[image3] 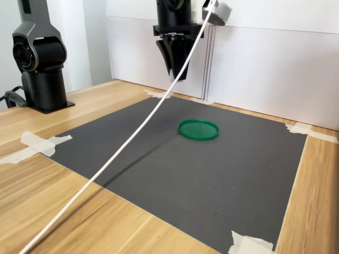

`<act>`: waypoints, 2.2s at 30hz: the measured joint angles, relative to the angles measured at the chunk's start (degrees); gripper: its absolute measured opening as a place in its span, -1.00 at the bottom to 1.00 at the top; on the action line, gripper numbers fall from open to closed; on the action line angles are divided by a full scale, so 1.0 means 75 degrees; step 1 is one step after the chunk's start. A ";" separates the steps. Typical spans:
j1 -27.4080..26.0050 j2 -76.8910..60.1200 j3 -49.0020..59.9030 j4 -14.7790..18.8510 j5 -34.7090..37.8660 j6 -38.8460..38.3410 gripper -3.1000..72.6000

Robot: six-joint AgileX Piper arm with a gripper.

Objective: Grasp a white terminal and put it in the green lid.

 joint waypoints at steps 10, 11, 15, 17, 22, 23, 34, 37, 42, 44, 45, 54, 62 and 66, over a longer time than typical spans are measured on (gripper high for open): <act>0.0106 0.0958 -0.0008 -0.0165 -0.1094 0.0045 -0.60; 0.0106 0.1042 -0.0008 -0.0151 -0.1181 0.0025 -0.60; 0.0106 0.1317 -0.0008 -0.0064 -0.1373 -0.0248 -0.55; 0.0106 0.1423 -0.0008 0.0000 -0.1420 -0.0425 -0.50; 0.0106 0.1558 -0.0008 0.0353 -0.1461 -0.0808 -0.26; 0.0106 0.1578 -0.0008 0.0404 -0.1462 -0.0826 -0.21; 0.0106 0.1674 -0.0008 0.0464 -0.1469 -0.1033 0.17; 0.0106 0.1674 -0.0008 0.0395 -0.1487 -0.1042 0.18; 0.0025 0.1453 -0.0008 0.0341 -0.1550 -0.1042 0.18; -0.0126 0.1280 -0.0008 0.0479 -0.1574 -0.1042 0.16; -0.0210 0.1197 -0.0008 0.0537 -0.1579 -0.1042 0.14; -0.1021 0.0834 -0.0008 0.0612 -0.1318 -0.1058 -0.62; -0.1176 0.0443 -0.0008 0.0542 -0.0639 -0.1088 -0.97; -0.1547 -0.0139 0.0244 0.1024 -0.0779 -0.1088 -0.97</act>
